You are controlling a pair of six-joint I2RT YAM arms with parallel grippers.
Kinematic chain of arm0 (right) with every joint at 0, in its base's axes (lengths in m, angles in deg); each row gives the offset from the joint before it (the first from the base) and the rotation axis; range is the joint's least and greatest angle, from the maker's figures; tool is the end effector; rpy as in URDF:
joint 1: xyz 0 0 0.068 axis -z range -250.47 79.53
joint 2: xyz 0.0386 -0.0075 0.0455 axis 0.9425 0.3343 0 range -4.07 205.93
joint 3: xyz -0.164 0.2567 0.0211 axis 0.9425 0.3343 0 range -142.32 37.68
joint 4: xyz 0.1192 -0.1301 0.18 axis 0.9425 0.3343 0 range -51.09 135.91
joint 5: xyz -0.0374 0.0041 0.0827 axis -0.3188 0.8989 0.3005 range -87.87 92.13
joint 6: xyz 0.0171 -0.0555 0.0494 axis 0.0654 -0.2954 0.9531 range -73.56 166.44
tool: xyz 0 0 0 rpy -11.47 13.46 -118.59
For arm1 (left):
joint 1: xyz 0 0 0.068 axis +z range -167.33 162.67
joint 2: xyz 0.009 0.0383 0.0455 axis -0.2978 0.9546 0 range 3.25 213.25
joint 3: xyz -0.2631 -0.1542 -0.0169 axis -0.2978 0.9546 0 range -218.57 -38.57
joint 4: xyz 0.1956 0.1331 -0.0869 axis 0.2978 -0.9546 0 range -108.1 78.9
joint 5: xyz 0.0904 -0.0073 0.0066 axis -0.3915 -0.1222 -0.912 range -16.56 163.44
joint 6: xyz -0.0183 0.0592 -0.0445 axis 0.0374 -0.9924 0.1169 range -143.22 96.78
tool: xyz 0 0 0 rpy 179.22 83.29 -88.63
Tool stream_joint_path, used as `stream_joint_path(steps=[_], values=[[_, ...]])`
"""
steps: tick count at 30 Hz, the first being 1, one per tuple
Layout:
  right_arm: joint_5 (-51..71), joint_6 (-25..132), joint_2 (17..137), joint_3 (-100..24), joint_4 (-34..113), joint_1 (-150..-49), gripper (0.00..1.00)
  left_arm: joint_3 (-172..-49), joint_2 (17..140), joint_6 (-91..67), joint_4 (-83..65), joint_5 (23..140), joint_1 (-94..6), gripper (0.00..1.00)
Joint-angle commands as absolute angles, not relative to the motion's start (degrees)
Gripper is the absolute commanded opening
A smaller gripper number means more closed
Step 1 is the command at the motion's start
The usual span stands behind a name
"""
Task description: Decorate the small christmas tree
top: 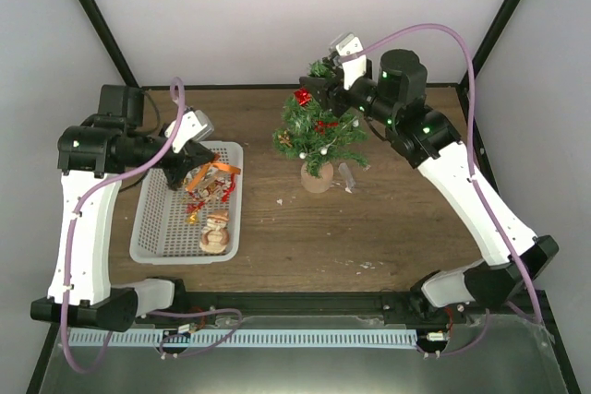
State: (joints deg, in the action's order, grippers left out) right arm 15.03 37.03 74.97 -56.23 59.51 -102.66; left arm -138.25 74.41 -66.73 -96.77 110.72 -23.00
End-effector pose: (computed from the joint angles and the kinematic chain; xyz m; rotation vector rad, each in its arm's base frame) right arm 0.2558 0.1781 0.5101 -0.7585 1.5121 0.4873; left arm 0.1650 -0.0558 0.4546 1.1908 2.0405 -0.5255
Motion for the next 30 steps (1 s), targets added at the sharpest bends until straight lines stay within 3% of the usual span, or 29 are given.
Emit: stream_joint_path(steps=[1,12,16,19,30], values=[[16.73,37.27,76.30,-57.68,57.56,-101.58,0.55,-137.10,73.16,-66.47,-95.26,112.64,-23.17,0.00],[17.57,37.24,77.50,-58.30,58.89,-101.32,0.31,-135.22,72.24,-66.11,-93.97,114.17,-23.21,0.00],[16.64,37.50,77.36,-58.96,59.68,-101.32,0.11,-134.78,72.33,-66.12,-93.51,114.66,-23.21,0.00],[15.78,38.18,77.28,-59.56,60.23,-101.32,0.02,-134.25,72.19,-66.00,-92.82,114.85,-23.22,0.00],[5.32,46.56,79.46,-66.03,63.82,-101.47,0.01,-132.29,71.55,-64.23,-89.66,113.87,-23.17,0.00]])
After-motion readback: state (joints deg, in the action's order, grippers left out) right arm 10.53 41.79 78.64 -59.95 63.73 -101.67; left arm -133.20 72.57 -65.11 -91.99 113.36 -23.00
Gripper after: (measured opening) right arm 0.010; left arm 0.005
